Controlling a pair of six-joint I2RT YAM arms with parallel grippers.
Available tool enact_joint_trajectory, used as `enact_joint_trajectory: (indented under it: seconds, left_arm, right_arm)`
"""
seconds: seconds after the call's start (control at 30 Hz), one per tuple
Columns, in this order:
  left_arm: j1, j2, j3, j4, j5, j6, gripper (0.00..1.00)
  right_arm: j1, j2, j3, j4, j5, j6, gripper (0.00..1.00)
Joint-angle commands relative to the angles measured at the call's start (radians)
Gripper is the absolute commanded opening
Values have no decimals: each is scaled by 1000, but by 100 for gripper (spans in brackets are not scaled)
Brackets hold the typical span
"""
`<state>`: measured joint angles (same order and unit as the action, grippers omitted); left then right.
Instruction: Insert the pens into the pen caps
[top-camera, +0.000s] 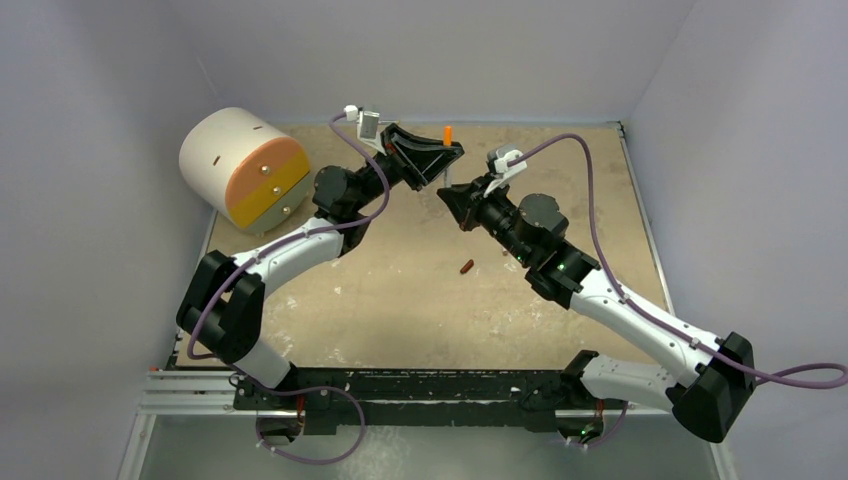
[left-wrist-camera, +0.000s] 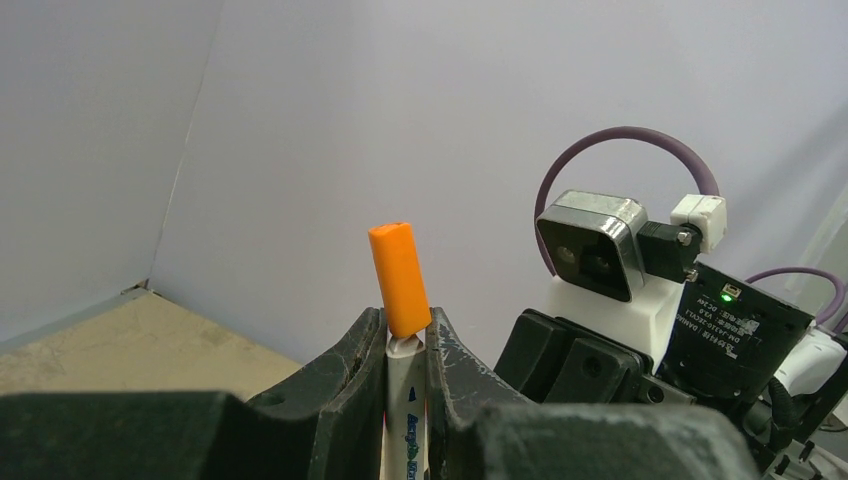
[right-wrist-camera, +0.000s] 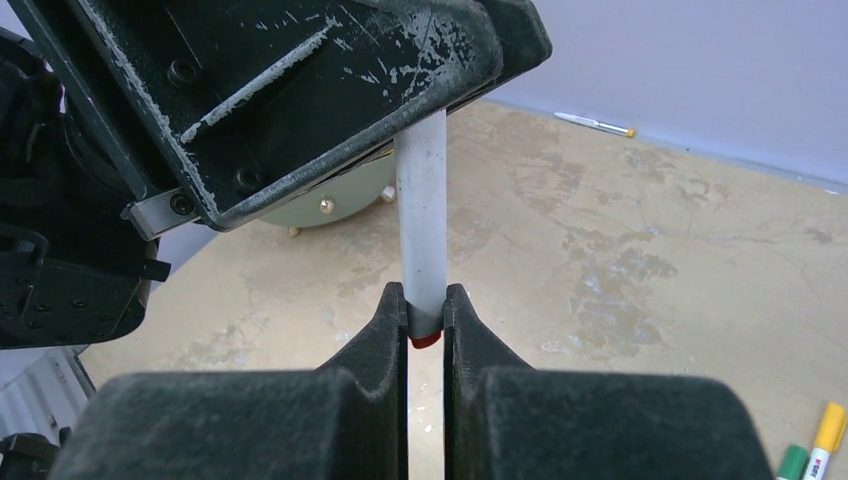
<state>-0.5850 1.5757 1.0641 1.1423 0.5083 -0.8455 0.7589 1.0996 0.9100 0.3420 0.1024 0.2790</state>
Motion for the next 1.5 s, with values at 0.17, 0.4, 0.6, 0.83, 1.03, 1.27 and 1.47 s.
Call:
enact_joint_trajectory:
  seconds: [0.17, 0.4, 0.6, 0.83, 1.03, 1.27, 1.47]
  left_arm:
    - [-19, -57, 8, 44, 43, 16, 0]
    - [-25, -69, 1, 44, 67, 24, 7]
    - [-27, -75, -9, 37, 65, 36, 7]
    - [-28, -76, -8, 31, 68, 45, 10]
    - [-30, -76, -5, 22, 81, 56, 16]
    - [-30, -72, -3, 24, 134, 68, 30]
    - [-31, -77, -2, 19, 179, 90, 33]
  right_arm:
    - [-5, -3, 50, 39, 34, -22, 0]
    - [-6, -3, 49, 44, 23, -44, 0]
    - [-7, -10, 49, 36, 25, -53, 0]
    - [-7, -6, 81, 24, 36, -61, 0]
    - [-7, -1, 84, 25, 34, -62, 0]
    - [-9, -9, 90, 20, 24, -62, 0]
    - [-10, -18, 92, 15, 22, -59, 0]
